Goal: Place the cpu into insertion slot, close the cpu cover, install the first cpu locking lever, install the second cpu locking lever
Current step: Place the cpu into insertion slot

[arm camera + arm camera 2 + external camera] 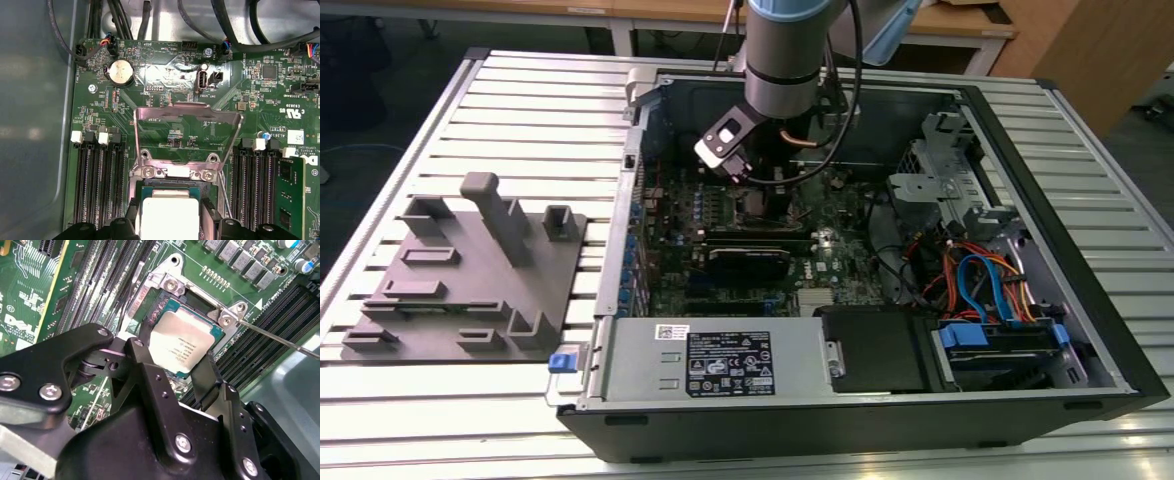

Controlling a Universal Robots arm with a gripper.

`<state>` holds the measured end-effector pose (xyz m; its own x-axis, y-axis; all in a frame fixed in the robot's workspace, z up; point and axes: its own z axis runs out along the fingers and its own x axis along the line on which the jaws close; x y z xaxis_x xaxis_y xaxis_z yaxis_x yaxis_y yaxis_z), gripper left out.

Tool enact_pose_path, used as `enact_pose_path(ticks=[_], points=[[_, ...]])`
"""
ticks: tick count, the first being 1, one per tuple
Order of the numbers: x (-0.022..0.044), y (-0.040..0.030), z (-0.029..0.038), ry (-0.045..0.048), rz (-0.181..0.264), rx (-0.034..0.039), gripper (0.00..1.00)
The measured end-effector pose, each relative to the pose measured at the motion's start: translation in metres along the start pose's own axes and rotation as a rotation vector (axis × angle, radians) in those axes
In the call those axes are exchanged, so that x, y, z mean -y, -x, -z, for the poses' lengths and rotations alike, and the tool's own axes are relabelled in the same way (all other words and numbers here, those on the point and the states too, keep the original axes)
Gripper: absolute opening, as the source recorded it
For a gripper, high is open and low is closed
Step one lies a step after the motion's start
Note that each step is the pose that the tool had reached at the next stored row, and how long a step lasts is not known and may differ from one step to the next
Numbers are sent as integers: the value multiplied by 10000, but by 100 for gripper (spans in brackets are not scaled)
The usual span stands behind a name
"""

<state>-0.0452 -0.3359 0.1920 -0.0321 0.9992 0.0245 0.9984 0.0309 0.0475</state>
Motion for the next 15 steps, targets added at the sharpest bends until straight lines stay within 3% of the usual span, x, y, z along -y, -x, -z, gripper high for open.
enact_pose_path(ticks=[10,15], points=[[-4,0,4,0,0,-2,54],[-6,0,48,-3,0,0,54]])
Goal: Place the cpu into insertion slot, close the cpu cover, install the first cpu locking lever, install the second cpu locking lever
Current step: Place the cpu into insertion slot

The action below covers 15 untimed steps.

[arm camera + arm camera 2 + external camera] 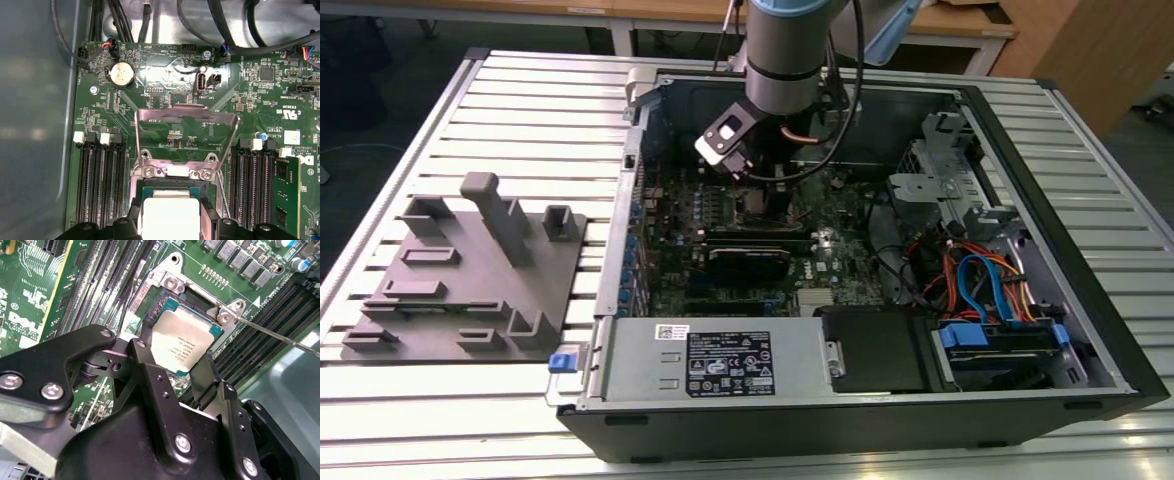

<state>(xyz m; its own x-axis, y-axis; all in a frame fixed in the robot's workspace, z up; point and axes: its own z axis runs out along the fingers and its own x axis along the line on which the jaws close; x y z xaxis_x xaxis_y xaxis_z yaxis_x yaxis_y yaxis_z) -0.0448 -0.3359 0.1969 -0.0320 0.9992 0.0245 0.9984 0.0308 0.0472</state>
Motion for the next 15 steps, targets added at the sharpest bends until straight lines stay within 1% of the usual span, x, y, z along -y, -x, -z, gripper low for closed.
enact_pose_path(ticks=[1,2,5,6,7,15], points=[[-1,-1,-1,2,1,5,54],[-1,-1,-1,1,0,37,54],[-8,0,-1,-1,-120,189,54],[-10,0,-2,-1,-194,227,54],[-13,0,-3,-1,-247,249,54],[-16,-1,-32,-1,-292,253,54]])
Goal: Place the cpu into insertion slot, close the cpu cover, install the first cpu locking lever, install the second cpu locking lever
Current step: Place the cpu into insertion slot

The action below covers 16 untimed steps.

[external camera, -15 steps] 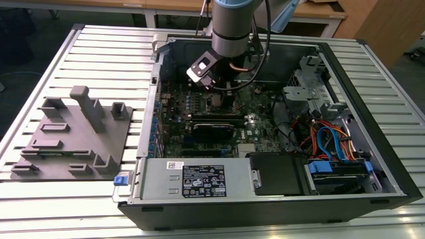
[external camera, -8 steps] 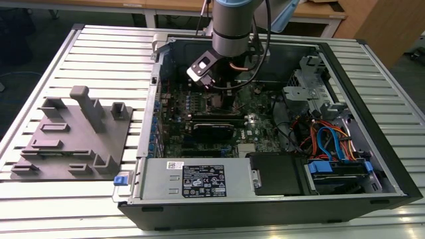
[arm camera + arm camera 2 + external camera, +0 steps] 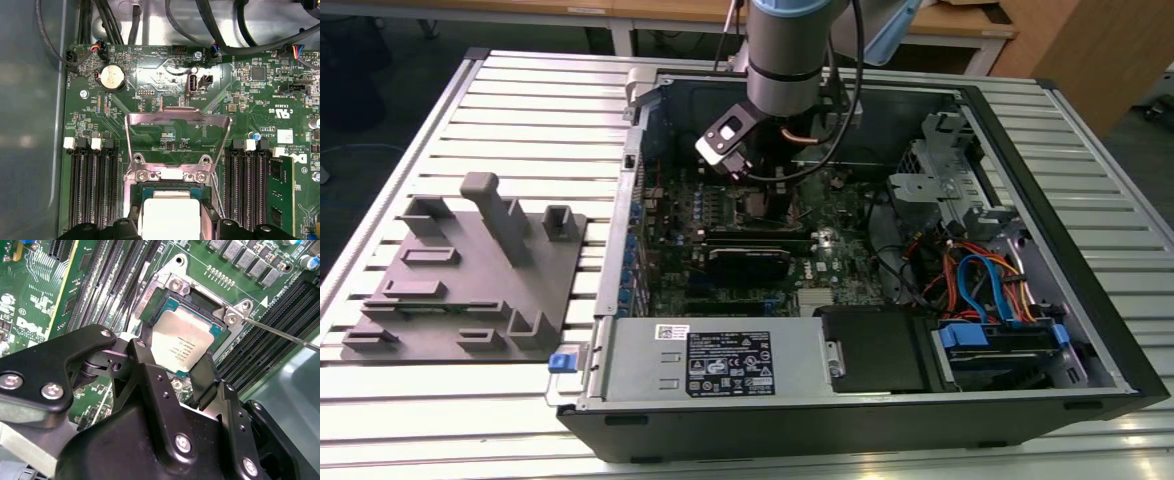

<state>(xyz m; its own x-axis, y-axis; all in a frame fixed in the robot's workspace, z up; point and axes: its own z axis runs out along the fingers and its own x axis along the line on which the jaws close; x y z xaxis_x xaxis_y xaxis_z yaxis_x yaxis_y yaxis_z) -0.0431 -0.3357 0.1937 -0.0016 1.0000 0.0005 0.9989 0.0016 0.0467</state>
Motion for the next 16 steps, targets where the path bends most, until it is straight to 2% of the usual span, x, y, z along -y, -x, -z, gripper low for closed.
enact_pose_path(ticks=[16], points=[[-1,0,-18,0,0,0,54]])
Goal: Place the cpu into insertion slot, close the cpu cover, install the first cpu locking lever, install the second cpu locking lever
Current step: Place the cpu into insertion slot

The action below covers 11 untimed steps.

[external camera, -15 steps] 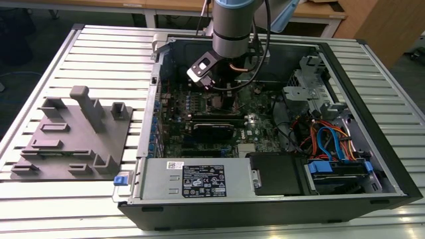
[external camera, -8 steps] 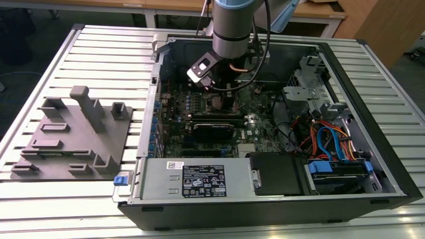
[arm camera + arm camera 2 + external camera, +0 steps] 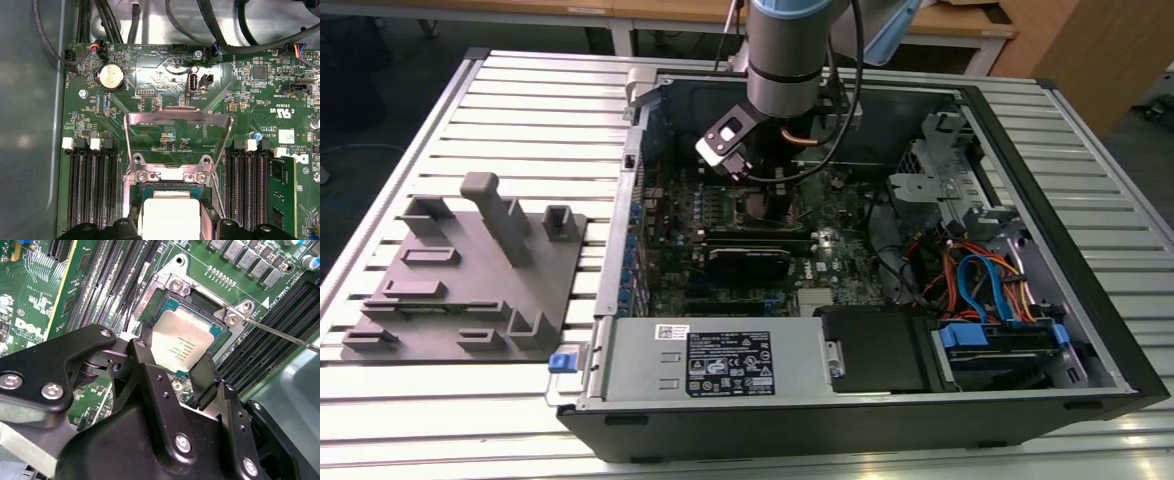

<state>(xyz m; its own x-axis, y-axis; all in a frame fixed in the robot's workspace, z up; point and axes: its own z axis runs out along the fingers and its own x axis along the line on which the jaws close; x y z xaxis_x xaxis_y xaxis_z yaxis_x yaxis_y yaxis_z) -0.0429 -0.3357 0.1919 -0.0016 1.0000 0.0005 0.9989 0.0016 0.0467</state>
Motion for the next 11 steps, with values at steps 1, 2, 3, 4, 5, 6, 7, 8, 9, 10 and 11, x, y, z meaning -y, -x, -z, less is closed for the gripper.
enact_pose_path(ticks=[1,2,3,4,5,6,7,8,9,10,11], points=[[0,0,0,0,0,0,54],[0,0,0,0,0,0,54],[0,0,-1,0,0,-1,54],[0,0,-1,0,0,0,54],[0,0,-1,0,-1,0,54],[-1,0,-2,-1,0,0,54],[-1,0,-3,-1,0,1,54],[-2,0,-4,0,0,0,54],[-3,-1,-7,6,1,-6,55],[-2,-1,-8,4,0,-5,55],[-2,0,-7,1,0,-2,55]])
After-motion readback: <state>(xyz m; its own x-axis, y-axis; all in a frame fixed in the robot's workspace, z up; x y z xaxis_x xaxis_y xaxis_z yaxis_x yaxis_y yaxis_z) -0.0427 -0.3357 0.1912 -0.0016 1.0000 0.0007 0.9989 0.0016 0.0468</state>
